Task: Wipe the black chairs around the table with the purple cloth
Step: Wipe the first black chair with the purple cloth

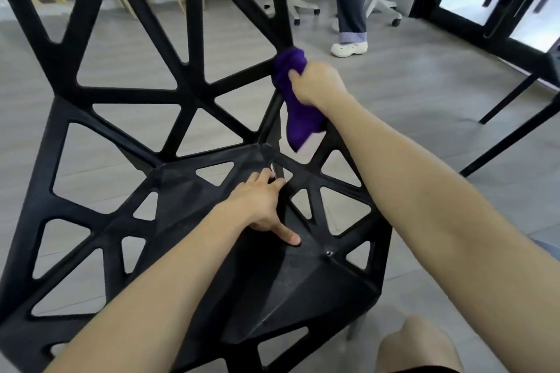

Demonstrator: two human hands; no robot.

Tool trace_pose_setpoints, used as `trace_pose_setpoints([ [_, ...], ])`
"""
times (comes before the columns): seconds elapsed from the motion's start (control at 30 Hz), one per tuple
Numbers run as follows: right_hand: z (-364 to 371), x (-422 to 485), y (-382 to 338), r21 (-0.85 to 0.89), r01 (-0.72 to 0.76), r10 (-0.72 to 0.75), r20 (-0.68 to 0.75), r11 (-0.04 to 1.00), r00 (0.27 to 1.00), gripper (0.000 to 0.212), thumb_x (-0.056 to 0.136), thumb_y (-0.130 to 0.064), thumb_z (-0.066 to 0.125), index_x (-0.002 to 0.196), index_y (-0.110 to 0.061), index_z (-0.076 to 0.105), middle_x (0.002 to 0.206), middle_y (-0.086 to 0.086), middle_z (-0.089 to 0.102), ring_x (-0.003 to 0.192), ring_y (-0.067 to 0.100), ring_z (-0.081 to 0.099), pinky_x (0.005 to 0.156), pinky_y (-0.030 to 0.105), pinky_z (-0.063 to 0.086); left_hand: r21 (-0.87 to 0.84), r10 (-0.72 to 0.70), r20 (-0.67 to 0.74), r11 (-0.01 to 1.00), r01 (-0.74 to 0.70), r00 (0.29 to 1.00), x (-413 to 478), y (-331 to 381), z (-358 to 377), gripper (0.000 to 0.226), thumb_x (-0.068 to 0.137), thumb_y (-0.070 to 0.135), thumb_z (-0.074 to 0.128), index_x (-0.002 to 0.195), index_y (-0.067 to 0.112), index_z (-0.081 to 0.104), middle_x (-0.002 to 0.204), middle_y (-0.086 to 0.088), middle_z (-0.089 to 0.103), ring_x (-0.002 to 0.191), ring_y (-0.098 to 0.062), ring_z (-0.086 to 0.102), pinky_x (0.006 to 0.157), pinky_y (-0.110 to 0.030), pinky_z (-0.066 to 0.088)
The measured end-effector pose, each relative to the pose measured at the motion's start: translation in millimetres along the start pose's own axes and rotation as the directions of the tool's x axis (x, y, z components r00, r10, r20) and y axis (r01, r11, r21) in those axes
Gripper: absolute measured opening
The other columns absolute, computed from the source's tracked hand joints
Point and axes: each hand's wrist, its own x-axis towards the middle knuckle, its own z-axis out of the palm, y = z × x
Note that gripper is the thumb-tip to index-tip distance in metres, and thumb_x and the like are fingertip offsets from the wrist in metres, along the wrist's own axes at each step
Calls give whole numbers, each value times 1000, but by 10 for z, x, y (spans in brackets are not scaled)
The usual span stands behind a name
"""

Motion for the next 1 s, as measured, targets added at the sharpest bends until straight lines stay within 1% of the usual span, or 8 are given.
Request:
trace_pose_setpoints([
  [0.1, 31, 126, -68, 38, 0, 1, -20, 999, 1000, 35, 111, -40, 41, 114, -11, 61, 101, 9, 61, 96, 32, 62, 77, 37, 40, -52, -22, 20, 998, 23, 1000, -13, -5, 1, 148, 54, 82, 88, 171, 30, 13, 173, 10, 7, 161, -25, 14, 126, -50, 34],
  [0.23, 103, -593, 418, 46, -34, 36, -33, 998, 999, 39, 108, -42, 49, 128, -9, 54, 100, 11, 60, 87, 35, 57, 74, 39, 41, -42, -6, 13, 999, 7, 1000, -21, 5, -15, 150, 53, 85, 87, 171, 28, 16, 172, 6, 12, 161, -26, 15, 125, -52, 35],
  [0.3, 149, -1187, 741, 39, -46, 48, -52, 998, 997, 38, 108, -42, 54, 128, -10, 50, 94, 10, 57, 82, 37, 53, 71, 41, 38, -27, -2, 8, 1000, 2, 1000, -13, -3, -17, 151, 50, 88, 86, 171, 27, 16, 172, 6, 13, 160, -26, 16, 126, -51, 34],
  [0.43, 160, -2094, 1087, 6, -83, 83, -90, 997, 992, 33, 107, -42, 59, 117, -12, 49, 91, 12, 65, 86, 44, 63, 69, 42, 36, -15, 5, -6, 1000, -5, 1000, -33, -12, 18, 151, 51, 91, 82, 171, 29, 15, 173, 8, 10, 161, -24, 14, 127, -50, 31],
  [0.53, 98, -1841, 906, -80, -100, 92, -92, 992, 991, 39, 109, -51, 52, 106, -13, 45, 90, 16, 63, 78, 39, 55, 67, 42, 37, 3, 18, -14, 1000, -18, 1000, -43, -8, 6, 152, 52, 92, 81, 171, 28, 12, 174, 4, 10, 161, -26, 12, 128, -50, 29],
  [0.73, 135, -727, 285, -43, -70, 64, -119, 997, 991, 42, 107, -45, 56, 127, -8, 56, 108, 15, 69, 92, 34, 64, 71, 41, 45, -80, 17, -43, 997, -21, 999, -77, -63, 81, 150, 51, 90, 83, 171, 31, 16, 176, 2, 10, 163, -26, 13, 130, -51, 24],
  [0.87, 139, -1246, 594, -30, -87, 83, -107, 996, 991, 46, 106, -48, 59, 131, -10, 50, 102, 15, 64, 85, 36, 54, 70, 41, 40, -127, 36, -37, 991, -41, 999, -56, -86, 112, 150, 52, 90, 83, 172, 30, 15, 177, 6, 6, 164, -25, 12, 132, -51, 21],
  [1.0, 135, -2240, 1100, 81, -197, 207, -151, 977, 967, 37, 103, -46, 65, 121, -15, 54, 100, 10, 68, 94, 39, 64, 72, 37, 35, -205, 25, -52, 978, -35, 998, -92, -108, 141, 159, 40, 93, 82, 171, 30, 17, 177, 10, 8, 164, -24, 17, 131, -51, 26],
])
